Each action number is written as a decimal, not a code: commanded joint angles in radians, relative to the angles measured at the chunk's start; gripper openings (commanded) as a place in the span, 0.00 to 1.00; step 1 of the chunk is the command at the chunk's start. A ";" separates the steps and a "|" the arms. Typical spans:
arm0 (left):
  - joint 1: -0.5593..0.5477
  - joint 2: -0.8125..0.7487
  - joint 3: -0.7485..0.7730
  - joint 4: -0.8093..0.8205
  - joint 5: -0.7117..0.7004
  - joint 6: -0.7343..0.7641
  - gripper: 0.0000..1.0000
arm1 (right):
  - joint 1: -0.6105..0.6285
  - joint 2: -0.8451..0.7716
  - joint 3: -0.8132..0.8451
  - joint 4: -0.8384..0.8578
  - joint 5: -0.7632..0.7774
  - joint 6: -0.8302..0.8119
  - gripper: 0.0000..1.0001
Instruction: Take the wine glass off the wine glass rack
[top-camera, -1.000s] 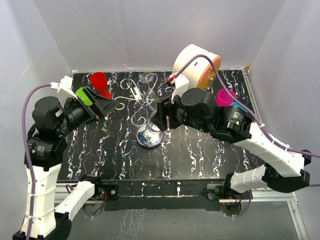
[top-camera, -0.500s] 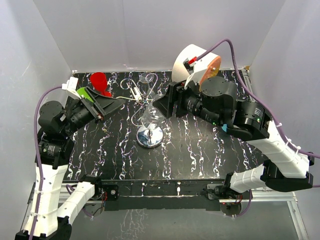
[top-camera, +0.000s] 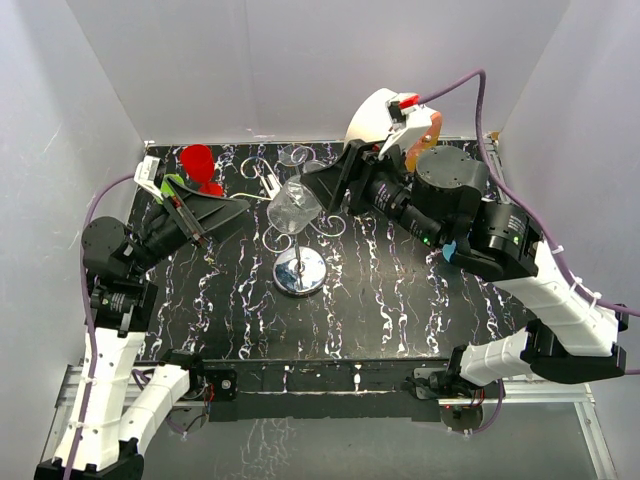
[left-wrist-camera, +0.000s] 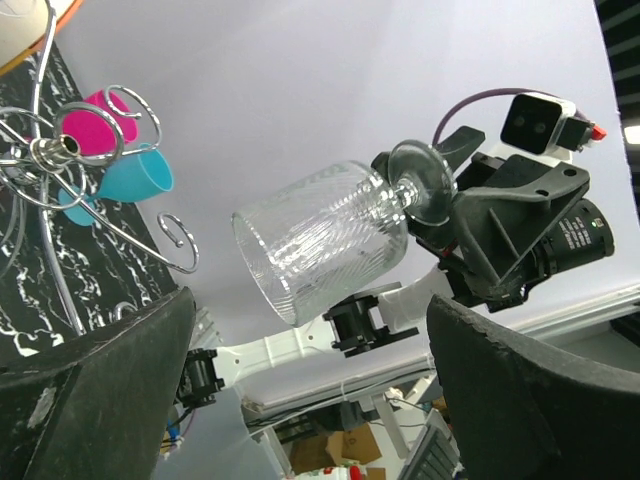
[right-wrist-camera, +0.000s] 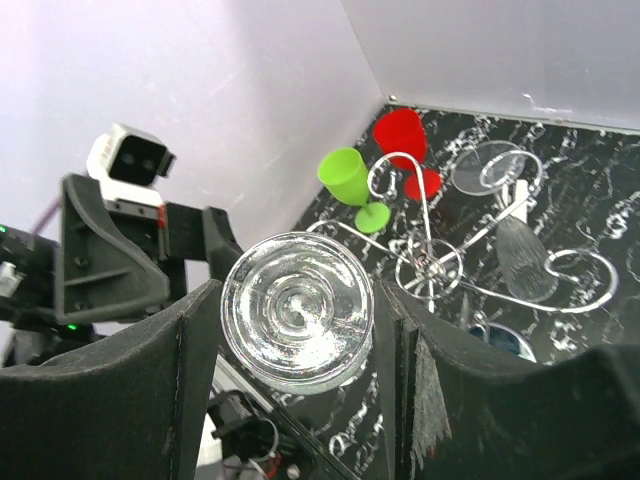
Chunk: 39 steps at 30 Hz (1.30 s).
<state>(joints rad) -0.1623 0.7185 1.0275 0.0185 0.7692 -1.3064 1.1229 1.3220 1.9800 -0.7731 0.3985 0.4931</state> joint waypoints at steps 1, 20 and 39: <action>-0.005 -0.018 -0.049 0.207 0.058 -0.132 0.99 | -0.001 -0.030 -0.013 0.260 0.002 0.048 0.00; -0.005 -0.033 -0.149 0.634 0.035 -0.416 0.60 | -0.001 -0.106 -0.387 0.779 -0.113 0.177 0.00; -0.005 -0.022 -0.140 0.696 0.004 -0.441 0.00 | -0.019 -0.164 -0.605 1.029 -0.108 0.176 0.11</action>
<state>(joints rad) -0.1654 0.6926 0.8680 0.6613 0.7784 -1.7477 1.1213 1.1919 1.4010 0.1204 0.2695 0.7109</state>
